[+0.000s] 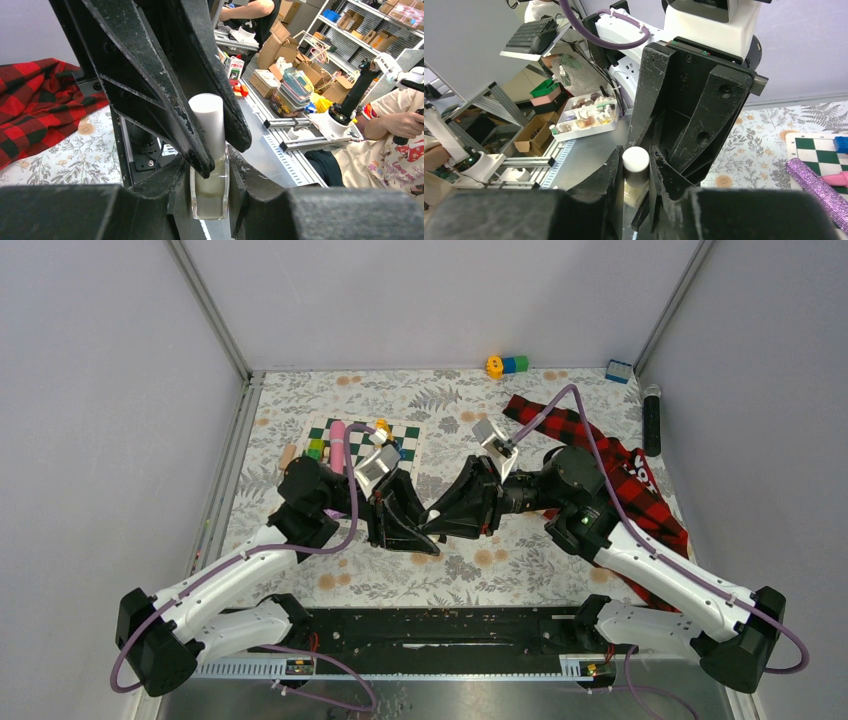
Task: Paint the nails
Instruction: Screw the nail polish bottle.
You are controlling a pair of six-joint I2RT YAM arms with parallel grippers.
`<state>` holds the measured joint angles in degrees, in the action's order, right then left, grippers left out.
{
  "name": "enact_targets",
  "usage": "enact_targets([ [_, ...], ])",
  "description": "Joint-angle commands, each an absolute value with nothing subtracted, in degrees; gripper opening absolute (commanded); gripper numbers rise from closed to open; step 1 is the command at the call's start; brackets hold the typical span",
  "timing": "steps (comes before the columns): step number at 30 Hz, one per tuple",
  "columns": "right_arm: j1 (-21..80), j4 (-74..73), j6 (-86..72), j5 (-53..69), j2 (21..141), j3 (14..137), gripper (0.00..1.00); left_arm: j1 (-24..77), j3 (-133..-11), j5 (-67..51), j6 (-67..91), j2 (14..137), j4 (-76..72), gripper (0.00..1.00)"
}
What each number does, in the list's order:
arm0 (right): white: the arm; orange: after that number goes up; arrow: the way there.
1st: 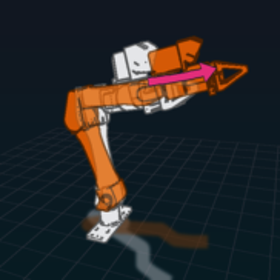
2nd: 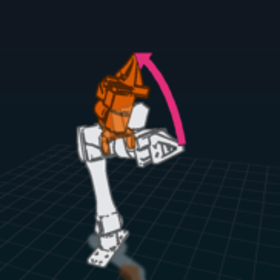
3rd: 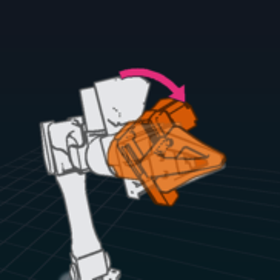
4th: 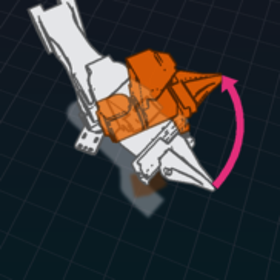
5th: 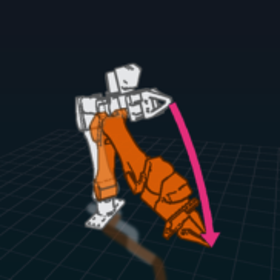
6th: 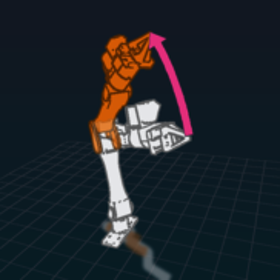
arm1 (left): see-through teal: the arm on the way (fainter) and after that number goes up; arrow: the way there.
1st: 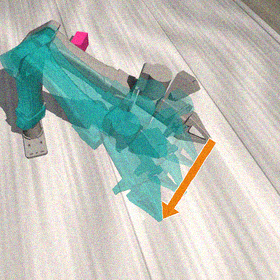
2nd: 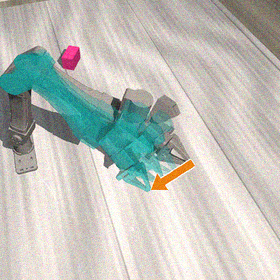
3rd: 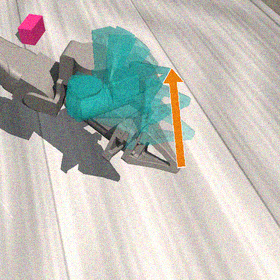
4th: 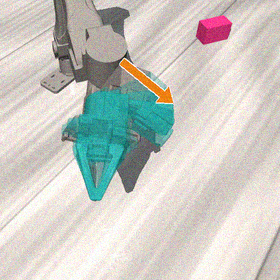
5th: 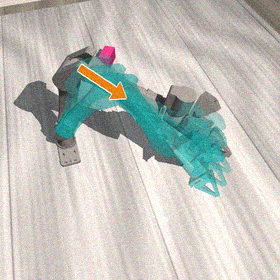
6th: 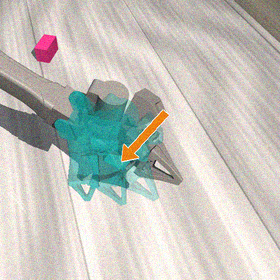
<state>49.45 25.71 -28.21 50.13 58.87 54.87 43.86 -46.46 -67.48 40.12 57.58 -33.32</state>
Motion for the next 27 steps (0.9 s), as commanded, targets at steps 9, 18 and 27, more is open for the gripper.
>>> enact_targets([
  [9, 51.8, 17.1, -21.8, 43.6, 56.3, 56.5, 0.00, 41.9, -47.2, -53.9, 29.6, 52.6, -24.2, 0.00],
  [18, 55.2, 13.3, -24.2, 29.9, 60.6, 57.3, 0.00, 39.0, -47.2, -36.4, 21.8, 49.0, -12.6, 0.00],
  [27, 58.9, 8.0, -36.1, 12.8, 71.4, 62.6, 0.00, 38.2, -46.1, -14.7, 15.1, 46.5, -4.6, 0.00],
])
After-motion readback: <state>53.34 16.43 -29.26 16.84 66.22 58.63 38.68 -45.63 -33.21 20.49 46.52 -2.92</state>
